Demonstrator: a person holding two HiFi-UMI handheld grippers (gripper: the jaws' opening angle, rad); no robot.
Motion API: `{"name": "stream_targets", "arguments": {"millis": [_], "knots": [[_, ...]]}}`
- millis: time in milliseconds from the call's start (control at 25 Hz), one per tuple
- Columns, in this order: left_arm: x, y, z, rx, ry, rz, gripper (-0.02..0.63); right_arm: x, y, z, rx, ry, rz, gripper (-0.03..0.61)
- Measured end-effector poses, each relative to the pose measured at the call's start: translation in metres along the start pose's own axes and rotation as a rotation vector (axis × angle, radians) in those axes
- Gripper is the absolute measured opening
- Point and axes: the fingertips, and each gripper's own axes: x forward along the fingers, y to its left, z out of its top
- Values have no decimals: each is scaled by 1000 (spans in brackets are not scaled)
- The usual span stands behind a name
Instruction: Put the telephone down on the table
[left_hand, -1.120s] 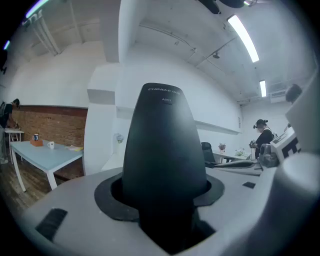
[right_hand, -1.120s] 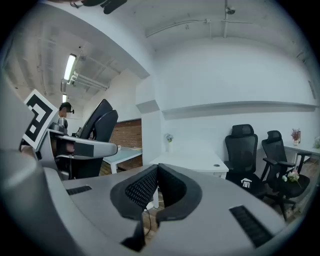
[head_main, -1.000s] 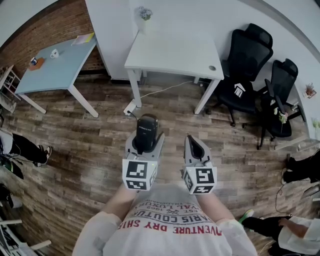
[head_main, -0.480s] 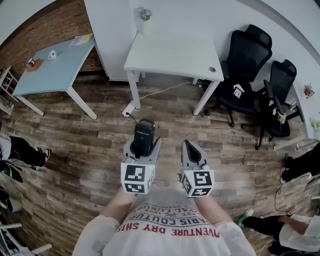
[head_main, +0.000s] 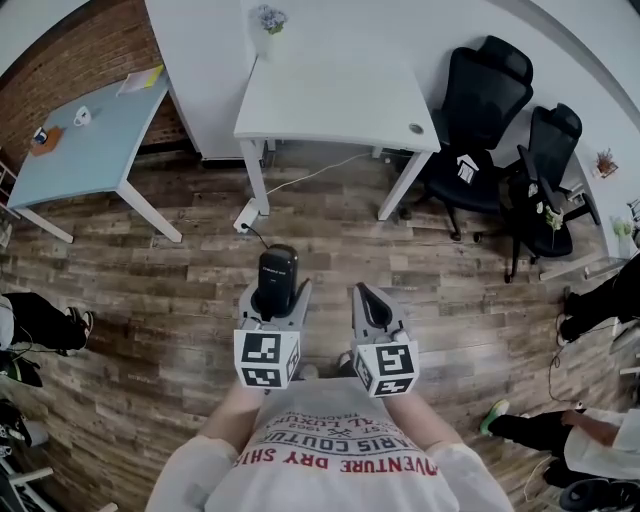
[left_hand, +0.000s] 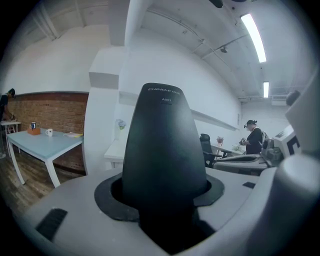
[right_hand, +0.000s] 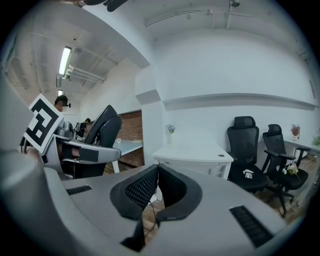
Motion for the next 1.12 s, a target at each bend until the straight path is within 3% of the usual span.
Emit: {"name": "stream_targets", "arguments": {"millis": [440,1120], "knots": [[60,20,9,-22,25,28,279,60,-37,0,18,26,30,25],[240,3,83,-7,-4,133,279,188,-195,46,9,21,129,25]]}}
